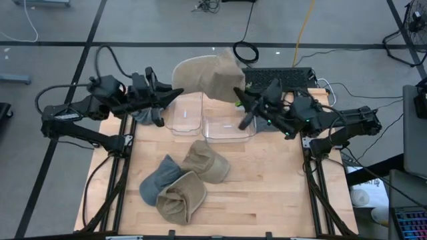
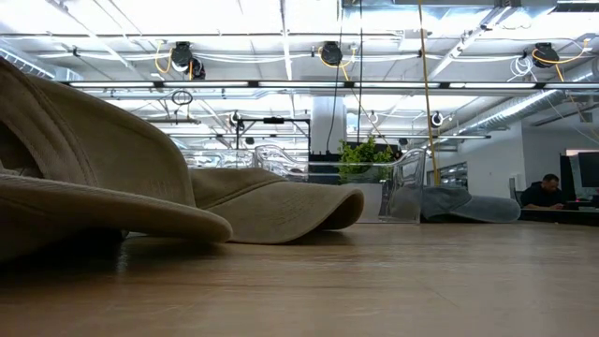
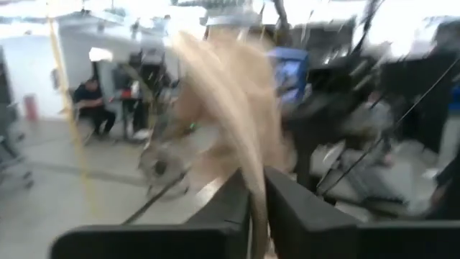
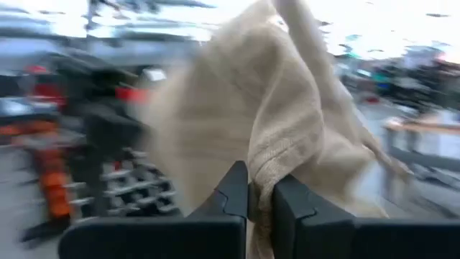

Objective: Pick & Place hat
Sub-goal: Put the right brown cap into the right transparent bin

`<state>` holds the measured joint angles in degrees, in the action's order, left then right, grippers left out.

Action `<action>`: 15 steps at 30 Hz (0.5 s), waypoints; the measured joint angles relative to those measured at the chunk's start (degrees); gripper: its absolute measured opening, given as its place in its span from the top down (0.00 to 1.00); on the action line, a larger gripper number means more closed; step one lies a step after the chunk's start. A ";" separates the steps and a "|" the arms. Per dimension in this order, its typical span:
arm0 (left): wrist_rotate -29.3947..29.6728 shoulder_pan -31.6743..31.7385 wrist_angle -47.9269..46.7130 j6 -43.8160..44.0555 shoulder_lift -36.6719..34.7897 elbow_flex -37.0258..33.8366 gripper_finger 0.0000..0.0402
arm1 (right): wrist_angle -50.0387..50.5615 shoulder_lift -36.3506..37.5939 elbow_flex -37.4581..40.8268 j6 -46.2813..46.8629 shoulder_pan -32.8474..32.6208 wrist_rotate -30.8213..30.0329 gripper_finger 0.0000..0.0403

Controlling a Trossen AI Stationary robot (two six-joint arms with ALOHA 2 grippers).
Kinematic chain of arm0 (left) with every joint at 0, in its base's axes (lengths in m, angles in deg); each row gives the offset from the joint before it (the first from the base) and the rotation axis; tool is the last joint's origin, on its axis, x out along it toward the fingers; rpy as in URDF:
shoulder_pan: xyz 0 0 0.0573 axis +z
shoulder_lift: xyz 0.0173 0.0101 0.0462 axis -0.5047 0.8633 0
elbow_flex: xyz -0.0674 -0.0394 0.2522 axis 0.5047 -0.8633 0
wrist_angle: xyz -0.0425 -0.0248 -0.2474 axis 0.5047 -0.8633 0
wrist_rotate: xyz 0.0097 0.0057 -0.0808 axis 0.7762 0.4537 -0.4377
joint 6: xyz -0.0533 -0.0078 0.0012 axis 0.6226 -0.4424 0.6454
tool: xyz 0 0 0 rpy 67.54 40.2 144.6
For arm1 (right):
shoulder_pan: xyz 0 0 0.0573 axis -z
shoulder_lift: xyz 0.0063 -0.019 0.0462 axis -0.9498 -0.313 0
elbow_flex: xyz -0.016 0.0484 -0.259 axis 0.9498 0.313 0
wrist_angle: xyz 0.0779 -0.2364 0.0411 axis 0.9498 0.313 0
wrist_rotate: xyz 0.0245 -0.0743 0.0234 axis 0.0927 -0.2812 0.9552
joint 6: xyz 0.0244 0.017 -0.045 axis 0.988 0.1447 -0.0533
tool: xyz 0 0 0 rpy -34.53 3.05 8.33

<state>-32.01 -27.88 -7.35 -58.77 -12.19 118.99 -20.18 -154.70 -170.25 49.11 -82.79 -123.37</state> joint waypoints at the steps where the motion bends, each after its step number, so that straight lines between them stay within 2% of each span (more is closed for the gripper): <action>1: 0.00 0.63 -1.80 0.00 0.00 0.00 0.84 | -0.46 0.47 0.00 -0.57 -0.57 0.96 0.97; 8: -0.04 3.51 -12.56 1.82 0.00 0.00 0.68 | -0.41 4.33 0.00 -1.89 -4.40 1.98 0.97; 15: -3.20 3.97 -17.10 1.92 -0.22 0.00 0.60 | 3.63 8.12 0.00 2.43 -7.54 1.92 0.97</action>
<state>-35.21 -23.91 -24.45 -56.85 -12.40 118.99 -16.56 -146.59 -170.25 51.54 -90.33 -121.45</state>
